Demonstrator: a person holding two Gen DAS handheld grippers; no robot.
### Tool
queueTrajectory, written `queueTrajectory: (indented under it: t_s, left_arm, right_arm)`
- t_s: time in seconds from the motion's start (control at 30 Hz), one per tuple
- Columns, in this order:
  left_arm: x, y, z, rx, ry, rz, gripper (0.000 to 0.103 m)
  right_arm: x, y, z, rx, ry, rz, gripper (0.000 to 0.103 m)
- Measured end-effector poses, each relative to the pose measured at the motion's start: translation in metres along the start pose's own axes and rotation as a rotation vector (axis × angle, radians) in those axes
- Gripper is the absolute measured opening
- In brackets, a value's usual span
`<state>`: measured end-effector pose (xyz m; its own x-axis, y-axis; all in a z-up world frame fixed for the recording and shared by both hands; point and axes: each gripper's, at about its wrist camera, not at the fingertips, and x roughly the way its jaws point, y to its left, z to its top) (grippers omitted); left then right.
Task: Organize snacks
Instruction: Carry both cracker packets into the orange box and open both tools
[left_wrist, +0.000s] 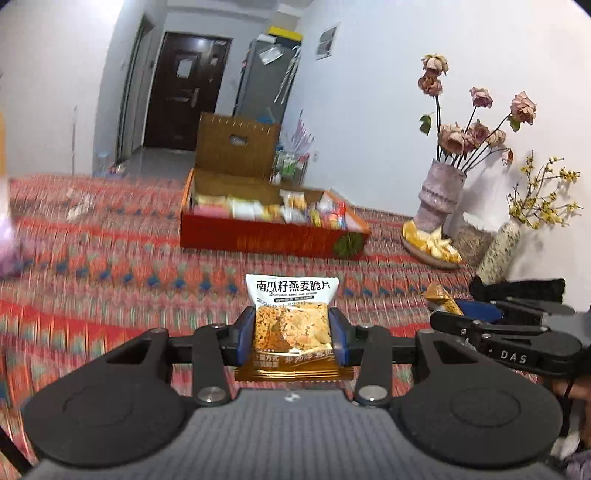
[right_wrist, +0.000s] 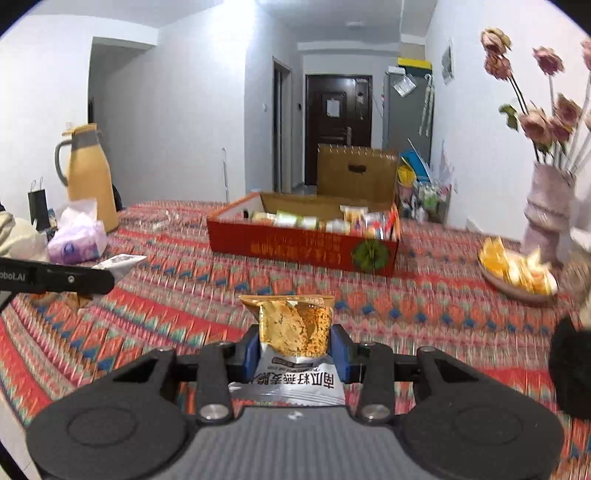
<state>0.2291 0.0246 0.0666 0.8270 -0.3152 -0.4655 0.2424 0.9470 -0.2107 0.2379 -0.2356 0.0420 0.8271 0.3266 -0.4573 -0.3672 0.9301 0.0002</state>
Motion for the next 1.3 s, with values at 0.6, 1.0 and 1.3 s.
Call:
queueTrajectory:
  t_s: [0.6,1.0,1.3]
  left_arm:
    - [0.291,0.049,0.189,0.046,0.068,0.129,0.042]
    - [0.421,0.091,0.186,-0.114,0.253,0.120,0.070]
    - [0.406,0.082,0.187,-0.043,0.221,0.171,0.083]
  right_arm:
    - [0.302,-0.083,0.176,-0.141,0.114,0.081,0.039]
    - [0.439,-0.092,0.178,-0.109,0.372,0.221,0.040]
    - [0.425,-0.079,0.166,-0.164,0.354,0.203,0.072]
